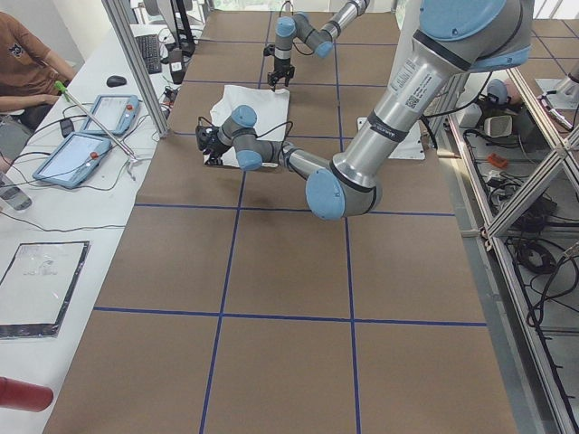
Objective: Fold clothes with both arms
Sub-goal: 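Move the right gripper to the folded shirt's side edge nearest it, then grasp the shirt edge with the right gripper and drag it toward the robot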
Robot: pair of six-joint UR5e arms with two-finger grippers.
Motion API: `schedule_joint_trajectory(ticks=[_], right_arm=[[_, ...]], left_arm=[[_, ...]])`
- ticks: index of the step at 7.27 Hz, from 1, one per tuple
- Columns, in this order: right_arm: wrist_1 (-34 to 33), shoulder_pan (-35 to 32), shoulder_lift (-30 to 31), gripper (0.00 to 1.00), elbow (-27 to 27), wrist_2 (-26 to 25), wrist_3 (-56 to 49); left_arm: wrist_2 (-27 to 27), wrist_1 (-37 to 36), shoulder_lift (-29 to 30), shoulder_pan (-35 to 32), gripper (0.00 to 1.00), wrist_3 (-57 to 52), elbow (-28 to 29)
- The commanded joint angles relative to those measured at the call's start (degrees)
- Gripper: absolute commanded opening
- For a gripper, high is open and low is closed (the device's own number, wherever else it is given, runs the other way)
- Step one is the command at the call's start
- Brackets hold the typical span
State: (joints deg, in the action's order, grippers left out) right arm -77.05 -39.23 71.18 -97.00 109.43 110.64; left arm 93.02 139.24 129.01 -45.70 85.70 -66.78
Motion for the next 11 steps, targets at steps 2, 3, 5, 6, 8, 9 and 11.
schedule_joint_trajectory(ticks=[2, 3, 5, 6, 8, 9, 11], right_arm=[[-0.12, 0.29, 0.36, 0.15, -0.64, 0.96, 0.02], [-0.12, 0.29, 0.36, 0.00, -0.56, 1.05, -0.07], [-0.12, 0.29, 0.36, 0.00, -0.55, 1.14, -0.16], [-0.03, 0.20, 0.36, 0.00, -0.82, 1.84, -0.16], [-0.12, 0.03, 0.54, 0.00, -1.87, 2.72, -0.16], [-0.55, 0.20, 4.02, 0.00, -6.31, 2.72, -0.07], [-10.40, 4.31, 7.57, 0.00, -18.42, 4.03, 0.71]], left_arm=[[-0.03, -0.02, -0.16, -0.09, 0.47, 0.00, -0.28], [-0.12, -0.02, -0.68, 0.00, 0.47, 0.00, -0.63], [-0.12, -0.02, -0.86, 0.00, 0.47, 0.00, -0.90], [-0.21, -0.11, -0.86, 0.00, 0.47, 0.00, -1.16], [-0.21, -0.20, -0.78, 0.00, 0.47, 0.00, -1.77], [-0.12, -0.28, -0.78, 0.00, 0.47, 0.00, -2.13], [-0.03, -0.28, -0.86, -0.09, 0.47, 0.00, -4.05]])
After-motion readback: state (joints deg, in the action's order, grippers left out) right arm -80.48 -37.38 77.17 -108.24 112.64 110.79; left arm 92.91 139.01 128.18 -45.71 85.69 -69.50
